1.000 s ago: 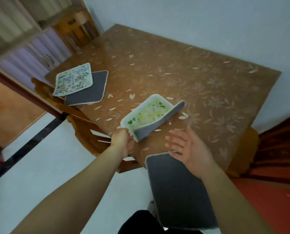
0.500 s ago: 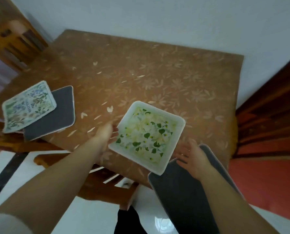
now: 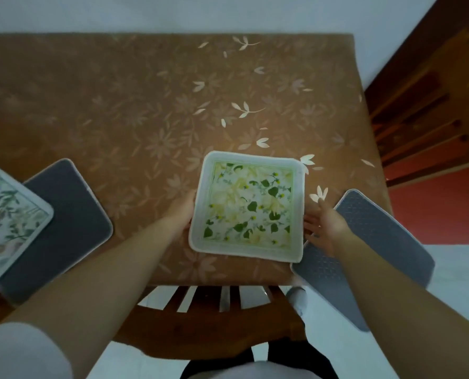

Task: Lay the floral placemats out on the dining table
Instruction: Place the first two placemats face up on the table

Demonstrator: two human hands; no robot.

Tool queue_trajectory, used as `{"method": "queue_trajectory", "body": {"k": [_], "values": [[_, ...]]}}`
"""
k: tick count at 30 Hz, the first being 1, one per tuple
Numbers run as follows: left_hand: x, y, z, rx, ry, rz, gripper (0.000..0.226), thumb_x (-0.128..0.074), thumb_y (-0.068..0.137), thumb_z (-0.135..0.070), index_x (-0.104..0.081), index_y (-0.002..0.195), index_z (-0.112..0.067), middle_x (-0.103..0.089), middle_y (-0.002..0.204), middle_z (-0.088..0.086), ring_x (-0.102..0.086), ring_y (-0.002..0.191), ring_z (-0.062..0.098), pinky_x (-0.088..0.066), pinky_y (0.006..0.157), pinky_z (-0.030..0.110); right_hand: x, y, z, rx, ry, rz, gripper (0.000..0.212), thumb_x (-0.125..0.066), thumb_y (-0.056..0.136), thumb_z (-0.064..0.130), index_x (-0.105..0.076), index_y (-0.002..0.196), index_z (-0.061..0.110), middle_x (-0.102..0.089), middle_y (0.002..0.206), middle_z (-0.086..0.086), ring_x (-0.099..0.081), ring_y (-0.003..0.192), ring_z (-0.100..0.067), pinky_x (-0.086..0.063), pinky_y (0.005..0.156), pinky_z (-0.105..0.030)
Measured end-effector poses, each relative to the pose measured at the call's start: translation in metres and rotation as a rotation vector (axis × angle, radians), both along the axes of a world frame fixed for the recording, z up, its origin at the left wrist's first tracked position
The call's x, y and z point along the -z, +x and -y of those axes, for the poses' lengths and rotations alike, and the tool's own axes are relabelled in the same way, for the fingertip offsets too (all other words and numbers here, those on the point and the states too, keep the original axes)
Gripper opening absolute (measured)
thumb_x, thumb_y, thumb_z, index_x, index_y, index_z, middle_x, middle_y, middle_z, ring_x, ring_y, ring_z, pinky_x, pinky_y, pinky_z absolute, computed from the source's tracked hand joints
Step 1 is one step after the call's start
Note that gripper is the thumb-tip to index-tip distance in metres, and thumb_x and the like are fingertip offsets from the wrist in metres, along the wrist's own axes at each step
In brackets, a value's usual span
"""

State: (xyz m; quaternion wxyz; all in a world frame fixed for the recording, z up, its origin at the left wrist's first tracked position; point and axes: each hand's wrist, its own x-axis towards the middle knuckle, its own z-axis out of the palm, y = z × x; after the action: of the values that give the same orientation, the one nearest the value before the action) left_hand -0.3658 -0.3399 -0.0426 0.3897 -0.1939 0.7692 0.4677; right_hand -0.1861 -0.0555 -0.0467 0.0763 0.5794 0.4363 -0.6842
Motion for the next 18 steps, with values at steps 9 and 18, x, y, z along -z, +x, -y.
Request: {"method": "queue_trajectory", "body": {"k": [9,18], "values": [[0.009,-0.026,0.094,-0.096,-0.120,0.028,0.062,-0.033,0.102,-0.057,-0.072,0.097,-0.010,-0.076,0.094,0.019,-0.073,0.090,0.040,-0.058,0.090,0.058,-0.007,-0.036,0.089,-0.045,-0.062,-0.004,0.043,-0.050,0.102,0.047,-0.066,0.098,0.007,-0.075,0.092,-0.012,-0.073,0.077,-0.029,-0.059,0.063,-0.042],[0.009,-0.020,0.102,-0.133,0.062,0.166,0.062,-0.033,0.099,-0.067,-0.065,0.106,-0.015,-0.071,0.100,0.008,-0.067,0.091,0.025,-0.050,0.075,0.039,-0.006,-0.043,0.088,-0.009,0.006,0.015,0.049,-0.045,0.107,0.052,-0.070,0.103,0.009,-0.072,0.068,-0.005,-0.068,0.055,-0.019,-0.055,0.046,-0.028]]}}
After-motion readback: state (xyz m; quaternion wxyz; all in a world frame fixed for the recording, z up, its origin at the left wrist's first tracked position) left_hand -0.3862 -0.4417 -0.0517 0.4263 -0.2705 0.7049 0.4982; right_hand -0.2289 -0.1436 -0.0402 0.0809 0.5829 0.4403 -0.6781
